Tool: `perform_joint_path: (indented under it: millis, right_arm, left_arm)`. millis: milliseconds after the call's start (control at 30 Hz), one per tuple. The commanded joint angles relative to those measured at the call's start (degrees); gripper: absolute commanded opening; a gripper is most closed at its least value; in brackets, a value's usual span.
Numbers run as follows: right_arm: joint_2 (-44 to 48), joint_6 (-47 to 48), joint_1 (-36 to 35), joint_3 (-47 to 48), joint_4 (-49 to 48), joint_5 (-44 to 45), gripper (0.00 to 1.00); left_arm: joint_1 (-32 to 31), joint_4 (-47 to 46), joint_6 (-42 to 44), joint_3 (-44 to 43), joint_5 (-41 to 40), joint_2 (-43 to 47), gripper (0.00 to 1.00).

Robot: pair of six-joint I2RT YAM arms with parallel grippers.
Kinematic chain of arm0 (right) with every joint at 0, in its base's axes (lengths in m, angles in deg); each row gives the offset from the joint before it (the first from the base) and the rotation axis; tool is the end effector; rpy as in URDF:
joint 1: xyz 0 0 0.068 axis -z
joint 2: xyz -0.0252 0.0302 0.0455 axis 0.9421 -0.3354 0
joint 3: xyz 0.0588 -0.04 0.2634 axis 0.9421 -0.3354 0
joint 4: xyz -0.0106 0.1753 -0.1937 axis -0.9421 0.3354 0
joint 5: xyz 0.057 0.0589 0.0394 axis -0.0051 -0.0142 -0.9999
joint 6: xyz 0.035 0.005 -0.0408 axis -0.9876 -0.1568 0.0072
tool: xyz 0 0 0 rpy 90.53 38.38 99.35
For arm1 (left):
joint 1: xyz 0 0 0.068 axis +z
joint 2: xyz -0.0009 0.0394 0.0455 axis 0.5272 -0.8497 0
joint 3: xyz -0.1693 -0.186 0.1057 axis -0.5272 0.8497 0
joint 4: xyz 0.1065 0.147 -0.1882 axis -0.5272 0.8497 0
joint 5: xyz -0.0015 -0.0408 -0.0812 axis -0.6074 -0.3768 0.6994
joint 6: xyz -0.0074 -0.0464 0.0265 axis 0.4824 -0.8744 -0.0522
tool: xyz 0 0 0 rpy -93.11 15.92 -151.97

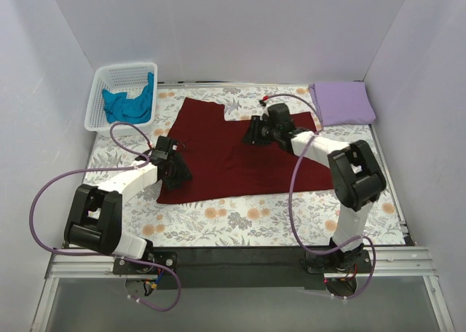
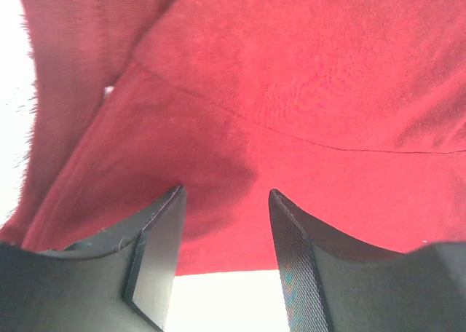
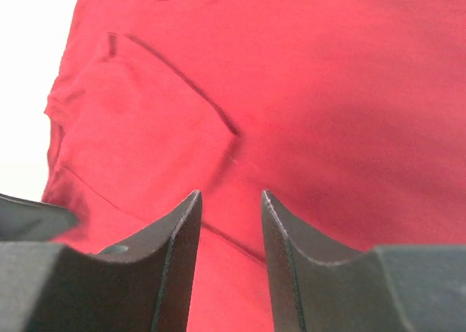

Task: Fold and stack the t-shirts
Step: Fold the tshirt

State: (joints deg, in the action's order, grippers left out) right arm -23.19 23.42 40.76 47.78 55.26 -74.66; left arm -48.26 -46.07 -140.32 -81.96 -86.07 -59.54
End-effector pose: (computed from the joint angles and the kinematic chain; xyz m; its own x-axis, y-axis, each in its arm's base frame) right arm 0.3675 0.2184 0.1969 -0.7132 0.1364 -0.6876 -0.3500 0.7806 0.5178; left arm 0.2497 -0.0735 0.1657 -0.4301 -0.8996 -0.0755 -0.8127 0.4223 -0.4016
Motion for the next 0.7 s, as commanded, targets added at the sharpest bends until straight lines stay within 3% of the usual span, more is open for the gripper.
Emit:
perform_joint_path:
  millis: [0, 267, 667]
  right_arm:
    - [9.7, 4.8, 3.9, -5.5, 5.5, 3.9, 0.46]
    - [25.1, 10.1, 12.7, -17.9, 16.9, 12.6, 0.47]
    - [22.3, 12.7, 18.9, -24.9, 26.6, 14.5, 0.5]
  left_arm:
    - [0.0, 1.8, -0.2, 0.0, -4.0, 5.6, 0.49]
    - [0.7, 2.9, -5.0, 2.1, -8.1, 8.3, 0.49]
    - [3.6, 5.2, -5.6, 2.1, -7.2, 4.7, 0.49]
